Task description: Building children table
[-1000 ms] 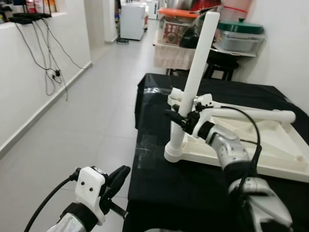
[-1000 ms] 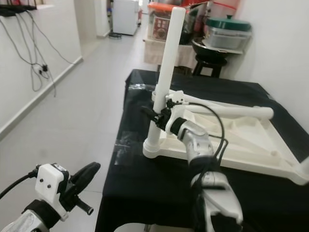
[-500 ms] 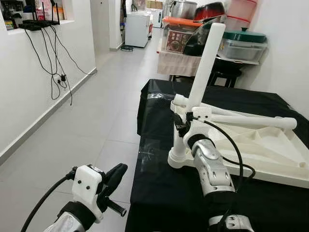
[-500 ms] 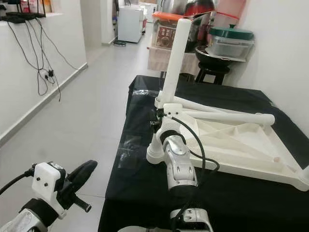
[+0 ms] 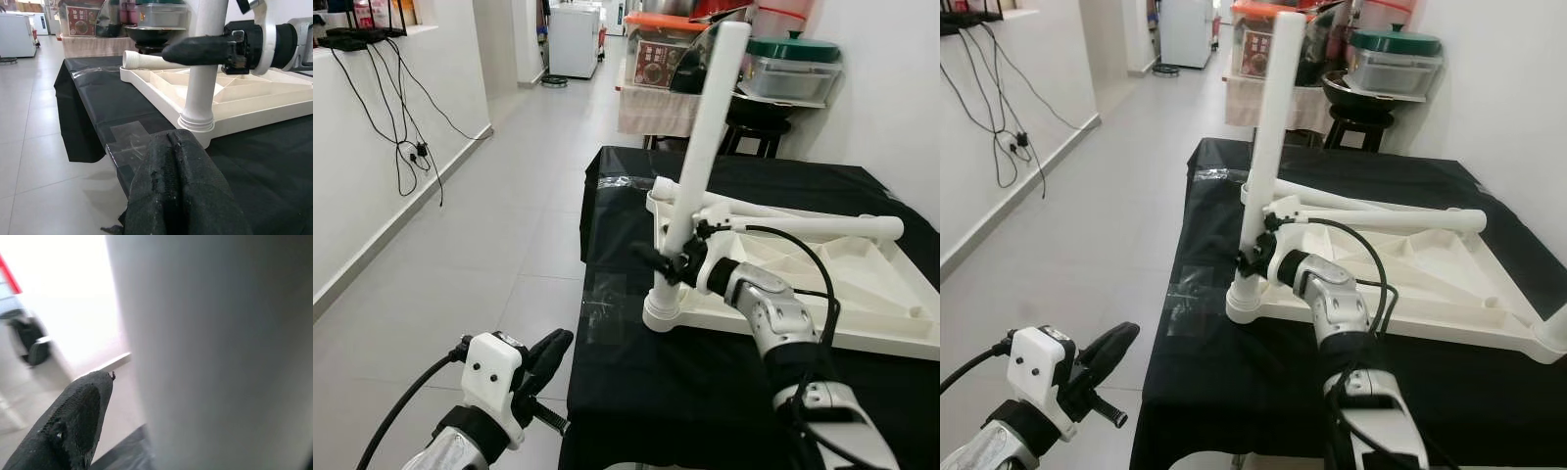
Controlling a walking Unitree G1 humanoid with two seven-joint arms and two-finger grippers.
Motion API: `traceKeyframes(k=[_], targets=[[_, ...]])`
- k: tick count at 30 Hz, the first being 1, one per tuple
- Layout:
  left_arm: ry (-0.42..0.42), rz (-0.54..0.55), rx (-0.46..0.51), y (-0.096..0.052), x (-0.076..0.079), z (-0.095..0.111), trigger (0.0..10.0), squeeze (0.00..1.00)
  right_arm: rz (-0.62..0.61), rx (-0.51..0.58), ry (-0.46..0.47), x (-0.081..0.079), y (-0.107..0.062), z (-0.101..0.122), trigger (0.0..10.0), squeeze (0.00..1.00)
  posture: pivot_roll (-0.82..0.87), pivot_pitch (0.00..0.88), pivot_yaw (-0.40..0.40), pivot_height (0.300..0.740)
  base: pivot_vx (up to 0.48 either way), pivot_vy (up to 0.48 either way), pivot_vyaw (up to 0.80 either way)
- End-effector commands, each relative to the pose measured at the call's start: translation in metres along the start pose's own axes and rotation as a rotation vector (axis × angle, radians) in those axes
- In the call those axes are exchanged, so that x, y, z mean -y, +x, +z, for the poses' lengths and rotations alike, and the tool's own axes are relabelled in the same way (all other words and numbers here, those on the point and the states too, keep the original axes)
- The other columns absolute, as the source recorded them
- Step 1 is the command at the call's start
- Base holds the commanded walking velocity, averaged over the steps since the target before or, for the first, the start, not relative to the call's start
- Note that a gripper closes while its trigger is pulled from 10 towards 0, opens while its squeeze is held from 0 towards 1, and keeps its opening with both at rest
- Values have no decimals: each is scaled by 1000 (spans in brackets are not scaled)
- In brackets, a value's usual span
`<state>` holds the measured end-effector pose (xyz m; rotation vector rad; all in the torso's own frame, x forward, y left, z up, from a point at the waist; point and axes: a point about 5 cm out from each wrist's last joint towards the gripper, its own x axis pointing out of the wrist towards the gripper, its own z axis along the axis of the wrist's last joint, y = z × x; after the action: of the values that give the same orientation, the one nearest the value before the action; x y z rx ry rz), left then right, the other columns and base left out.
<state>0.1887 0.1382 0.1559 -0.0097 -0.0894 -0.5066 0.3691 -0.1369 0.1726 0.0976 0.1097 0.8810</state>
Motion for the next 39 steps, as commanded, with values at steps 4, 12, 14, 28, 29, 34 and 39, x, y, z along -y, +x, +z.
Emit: traceKeyframes(k=[4, 12, 14, 28, 29, 34, 39], targets=[[-8, -2, -18, -1, 1, -3, 10000, 0, 134, -54, -20, -3, 4, 3, 10000, 0, 47, 0, -99, 740, 0, 0, 0], [-9, -2, -19, -2, 2, -2, 10000, 0, 262, -74, 73, 1, 1, 5, 0, 0, 46, 0, -103, 740, 0, 0, 0], [-9, -2, -19, -2, 2, -2, 10000, 0, 268, -71, 70, 2, 0, 6, 0, 0, 46, 0, -103, 740, 0, 0, 0], [-8, -1, -18, -4, 1, -1, 10000, 0, -615, -8, -47, 13, 1, -14, 0, 0, 26, 0, -111, 740, 0, 0, 0], [-8, -1, -18, -4, 1, -1, 10000, 0, -615, -8, -47, 13, 1, -14, 0, 0, 26, 0, -111, 740, 0, 0, 0], [-9, -2, -20, -3, 1, -2, 10000, 0, -822, 32, -44, -2, -11, -26, 0, 0, 29, 0, -97, 740, 0, 0, 0], [-11, -6, -19, -2, 2, -3, 10000, 0, -822, 30, -63, 2, -8, -25, 0, 0, 27, 0, -106, 740, 0, 0, 0]])
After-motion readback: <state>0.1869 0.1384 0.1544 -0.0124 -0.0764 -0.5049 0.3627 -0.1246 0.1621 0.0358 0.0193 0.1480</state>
